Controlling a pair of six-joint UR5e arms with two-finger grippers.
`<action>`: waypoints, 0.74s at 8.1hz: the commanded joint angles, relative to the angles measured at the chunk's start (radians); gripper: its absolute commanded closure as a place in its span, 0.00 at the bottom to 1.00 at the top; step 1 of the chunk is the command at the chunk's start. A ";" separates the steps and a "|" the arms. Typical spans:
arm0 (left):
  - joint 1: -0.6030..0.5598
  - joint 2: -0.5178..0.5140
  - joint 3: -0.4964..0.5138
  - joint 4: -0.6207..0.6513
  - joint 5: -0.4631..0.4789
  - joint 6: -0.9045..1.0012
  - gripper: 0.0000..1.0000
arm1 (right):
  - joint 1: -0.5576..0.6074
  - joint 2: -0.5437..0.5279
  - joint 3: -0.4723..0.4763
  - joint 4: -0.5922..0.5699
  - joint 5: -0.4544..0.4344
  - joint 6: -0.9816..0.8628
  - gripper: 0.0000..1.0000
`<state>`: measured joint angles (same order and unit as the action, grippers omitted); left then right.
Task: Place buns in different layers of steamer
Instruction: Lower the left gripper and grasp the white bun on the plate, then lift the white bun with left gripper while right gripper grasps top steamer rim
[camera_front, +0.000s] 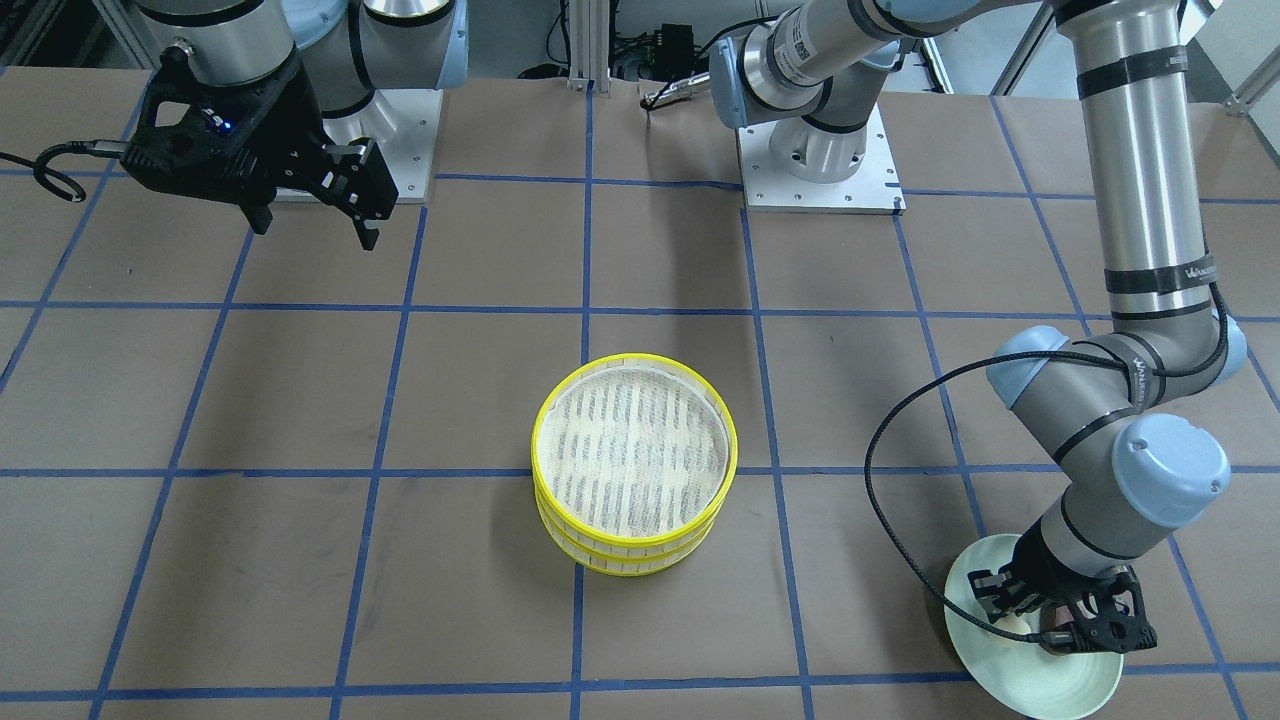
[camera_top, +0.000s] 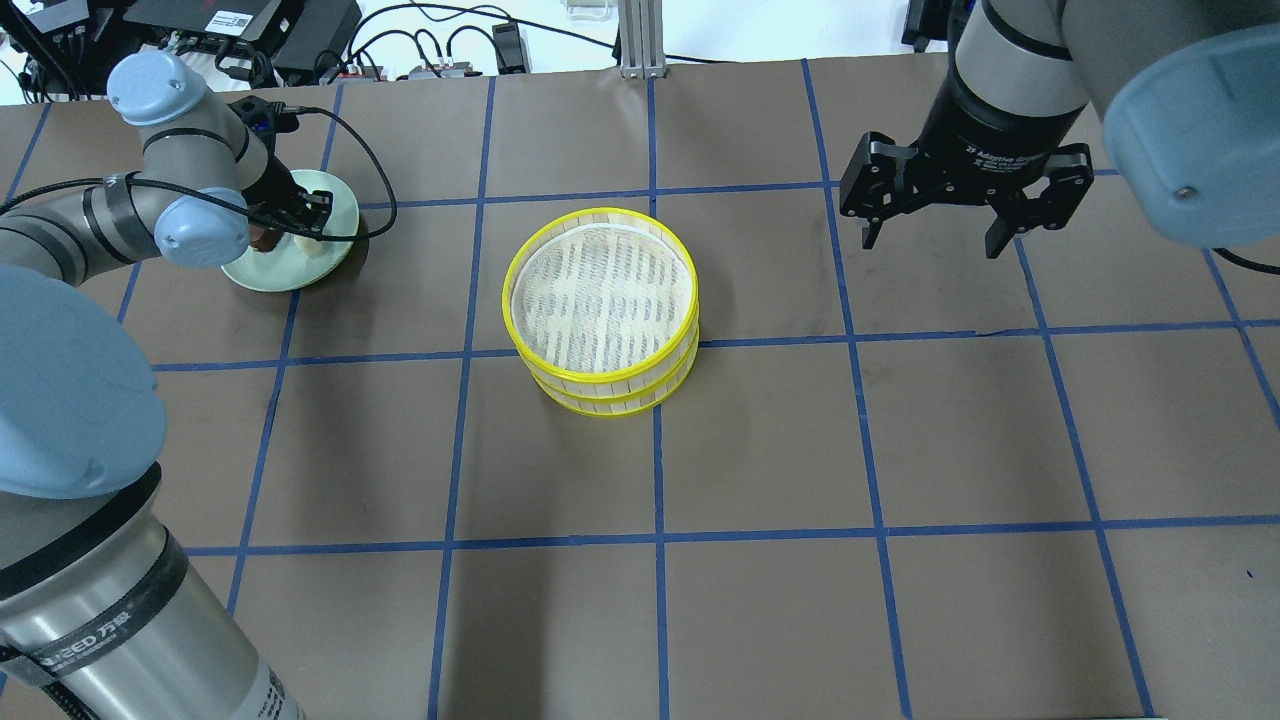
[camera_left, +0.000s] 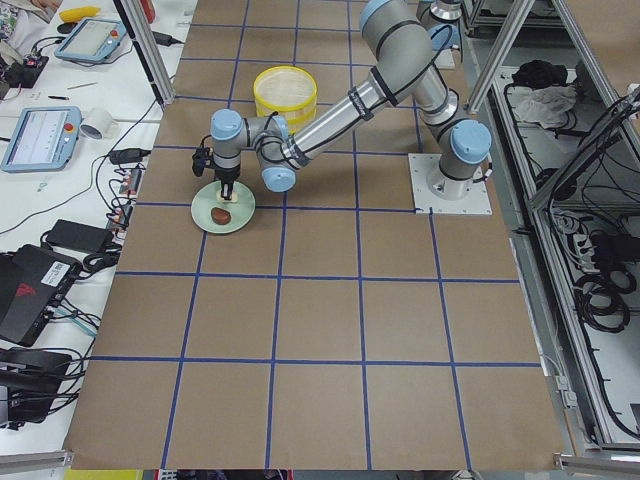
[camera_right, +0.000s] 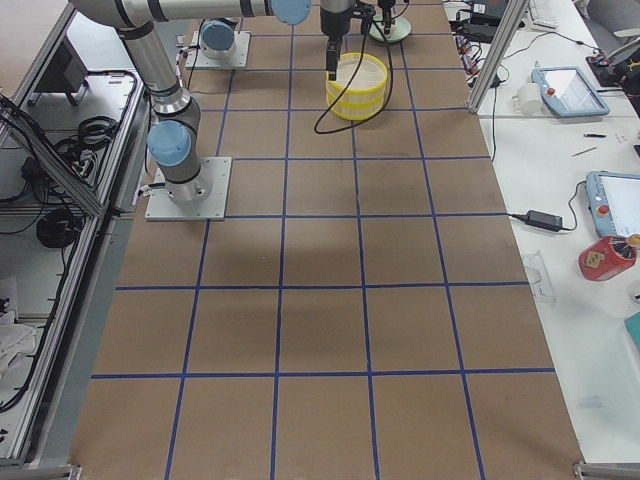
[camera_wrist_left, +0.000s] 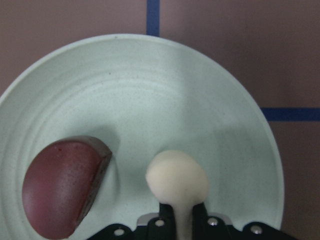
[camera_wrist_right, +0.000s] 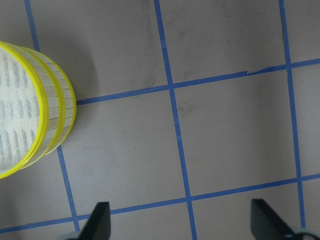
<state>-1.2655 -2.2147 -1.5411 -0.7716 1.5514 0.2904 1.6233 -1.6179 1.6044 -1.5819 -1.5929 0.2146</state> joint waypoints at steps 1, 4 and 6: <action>-0.006 0.082 -0.017 -0.087 0.001 0.001 1.00 | 0.029 0.042 -0.007 -0.003 -0.001 0.075 0.00; -0.031 0.225 -0.017 -0.294 -0.046 -0.010 1.00 | 0.226 0.226 -0.009 -0.209 -0.013 0.277 0.00; -0.076 0.271 -0.017 -0.340 -0.051 -0.011 1.00 | 0.286 0.359 -0.008 -0.318 -0.012 0.316 0.00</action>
<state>-1.3038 -1.9930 -1.5584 -1.0600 1.5136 0.2821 1.8461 -1.3822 1.5955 -1.7834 -1.6042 0.4802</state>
